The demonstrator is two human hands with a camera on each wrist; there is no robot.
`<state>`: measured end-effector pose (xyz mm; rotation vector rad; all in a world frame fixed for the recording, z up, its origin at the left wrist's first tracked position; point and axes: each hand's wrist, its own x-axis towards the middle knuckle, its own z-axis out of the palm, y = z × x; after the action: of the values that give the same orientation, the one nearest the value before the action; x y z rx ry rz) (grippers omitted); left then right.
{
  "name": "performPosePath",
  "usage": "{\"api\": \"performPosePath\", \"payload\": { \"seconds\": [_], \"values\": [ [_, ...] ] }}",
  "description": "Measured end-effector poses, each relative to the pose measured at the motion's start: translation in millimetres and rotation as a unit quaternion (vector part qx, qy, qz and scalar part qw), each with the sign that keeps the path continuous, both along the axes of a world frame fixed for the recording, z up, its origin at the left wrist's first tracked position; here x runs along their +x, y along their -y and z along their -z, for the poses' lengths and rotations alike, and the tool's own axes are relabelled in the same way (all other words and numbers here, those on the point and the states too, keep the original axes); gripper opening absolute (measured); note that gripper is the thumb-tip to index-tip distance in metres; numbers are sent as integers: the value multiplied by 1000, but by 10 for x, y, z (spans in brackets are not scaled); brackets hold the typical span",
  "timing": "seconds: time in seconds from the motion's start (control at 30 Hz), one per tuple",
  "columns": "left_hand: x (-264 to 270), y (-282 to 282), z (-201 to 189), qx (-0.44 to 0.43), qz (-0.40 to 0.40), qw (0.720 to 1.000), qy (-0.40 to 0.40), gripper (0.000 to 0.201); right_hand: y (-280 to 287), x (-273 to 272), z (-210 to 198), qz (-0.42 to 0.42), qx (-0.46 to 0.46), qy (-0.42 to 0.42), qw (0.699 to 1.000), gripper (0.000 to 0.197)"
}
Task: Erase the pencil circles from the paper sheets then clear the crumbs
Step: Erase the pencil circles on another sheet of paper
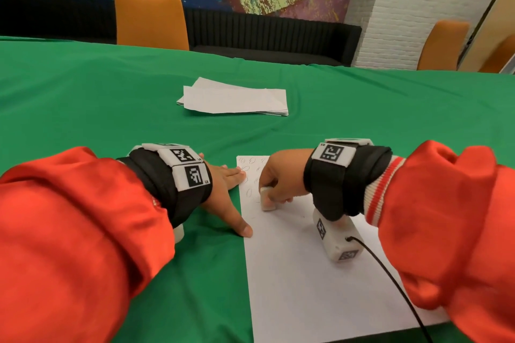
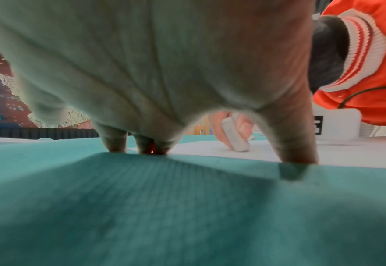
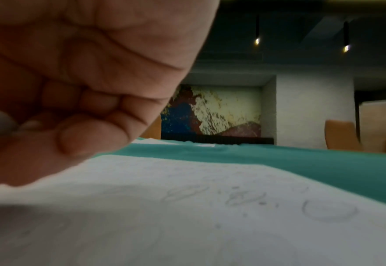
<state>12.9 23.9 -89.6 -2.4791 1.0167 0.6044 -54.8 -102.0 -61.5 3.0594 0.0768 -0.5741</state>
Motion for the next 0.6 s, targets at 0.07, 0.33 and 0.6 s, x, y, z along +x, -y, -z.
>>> {"api": "performPosePath", "payload": {
  "seconds": [0.07,0.33,0.6],
  "values": [
    [-5,-1,-5,-5,-3,1000,-4,119,-17,-20,11,-10,1,-6,1000,23],
    [-2,2,-8,-7,-4,1000,-4,119,58,26,6,27,10,2,1000,23],
    [4,-4,-11,-10,-4,1000,-7,119,21,-8,6,11,23,-36,999,22]
  ]
}}
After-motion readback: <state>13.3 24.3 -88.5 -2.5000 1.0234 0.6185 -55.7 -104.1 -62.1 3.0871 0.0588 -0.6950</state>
